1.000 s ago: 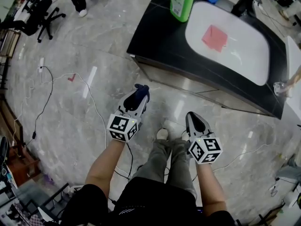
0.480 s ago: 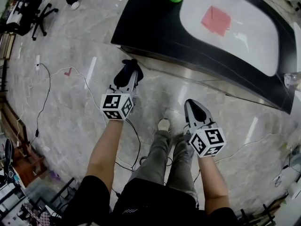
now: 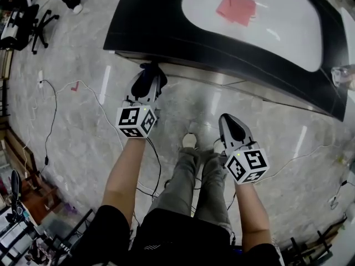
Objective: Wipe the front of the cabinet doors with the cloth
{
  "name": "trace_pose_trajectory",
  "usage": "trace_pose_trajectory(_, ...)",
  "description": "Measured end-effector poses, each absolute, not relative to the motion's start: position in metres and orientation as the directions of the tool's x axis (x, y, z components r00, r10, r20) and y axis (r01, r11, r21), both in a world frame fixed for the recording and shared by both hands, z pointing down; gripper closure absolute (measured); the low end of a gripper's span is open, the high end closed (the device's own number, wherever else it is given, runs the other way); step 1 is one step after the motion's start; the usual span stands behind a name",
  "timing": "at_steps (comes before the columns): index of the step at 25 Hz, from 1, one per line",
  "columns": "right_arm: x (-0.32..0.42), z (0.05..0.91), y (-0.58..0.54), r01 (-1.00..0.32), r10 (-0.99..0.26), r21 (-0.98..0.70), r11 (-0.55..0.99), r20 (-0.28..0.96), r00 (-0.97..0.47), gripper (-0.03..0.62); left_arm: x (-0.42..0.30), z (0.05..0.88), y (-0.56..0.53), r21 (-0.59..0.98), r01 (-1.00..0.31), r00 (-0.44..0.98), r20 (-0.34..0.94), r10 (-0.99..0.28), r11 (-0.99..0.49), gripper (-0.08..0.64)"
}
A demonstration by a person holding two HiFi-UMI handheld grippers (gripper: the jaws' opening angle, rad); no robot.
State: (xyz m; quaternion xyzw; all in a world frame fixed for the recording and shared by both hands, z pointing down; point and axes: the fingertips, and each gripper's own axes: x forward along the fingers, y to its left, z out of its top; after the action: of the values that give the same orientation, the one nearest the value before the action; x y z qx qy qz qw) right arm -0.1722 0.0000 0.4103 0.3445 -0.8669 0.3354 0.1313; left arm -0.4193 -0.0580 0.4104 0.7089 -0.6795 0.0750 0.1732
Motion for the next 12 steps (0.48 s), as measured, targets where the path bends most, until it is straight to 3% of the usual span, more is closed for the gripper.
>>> trace_pose_trajectory(12, -0.102, 0.417, -0.010, -0.723, -0.584, -0.513, 0.464, 0.436, -0.685, 0.554, -0.297, 0.411, -0.074, 0.199, -0.971, 0.189, 0.325, -0.927, -0.128, 0.428)
